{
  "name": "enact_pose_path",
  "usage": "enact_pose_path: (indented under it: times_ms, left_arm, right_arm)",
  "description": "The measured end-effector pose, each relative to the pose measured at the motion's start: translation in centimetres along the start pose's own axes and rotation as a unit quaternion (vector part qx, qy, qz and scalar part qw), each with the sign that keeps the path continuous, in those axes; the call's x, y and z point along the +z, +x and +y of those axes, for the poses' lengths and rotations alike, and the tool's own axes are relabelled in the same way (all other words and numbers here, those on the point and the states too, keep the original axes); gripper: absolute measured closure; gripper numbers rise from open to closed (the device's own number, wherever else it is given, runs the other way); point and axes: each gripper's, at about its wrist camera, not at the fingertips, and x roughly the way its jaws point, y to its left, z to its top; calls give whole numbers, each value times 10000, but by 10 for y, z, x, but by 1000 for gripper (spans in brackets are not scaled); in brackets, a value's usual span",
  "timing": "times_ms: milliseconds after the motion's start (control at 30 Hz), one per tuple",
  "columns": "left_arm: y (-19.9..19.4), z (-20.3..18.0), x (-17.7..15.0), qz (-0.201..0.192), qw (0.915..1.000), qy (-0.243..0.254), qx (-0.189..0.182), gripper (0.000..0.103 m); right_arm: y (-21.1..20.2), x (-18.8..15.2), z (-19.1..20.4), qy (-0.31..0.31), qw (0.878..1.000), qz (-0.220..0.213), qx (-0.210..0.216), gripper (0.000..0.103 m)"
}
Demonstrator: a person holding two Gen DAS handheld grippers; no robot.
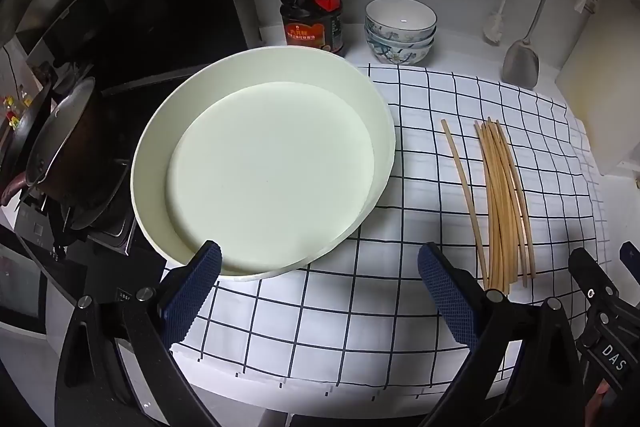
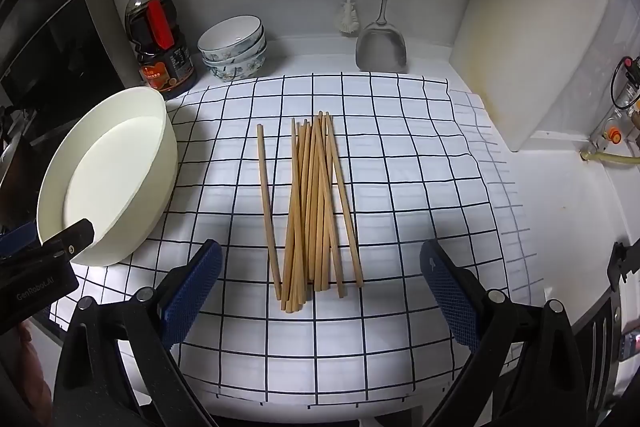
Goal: Organize utensils
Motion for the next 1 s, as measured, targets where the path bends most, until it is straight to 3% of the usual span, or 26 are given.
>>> enact_pose_path:
  times_ms: [1000]
  left_arm:
    - [-1, -1, 0, -28, 10000, -13, -16, 6]
  right_arm:
    - [-2, -2, 1, 1, 10000, -2, 4, 8]
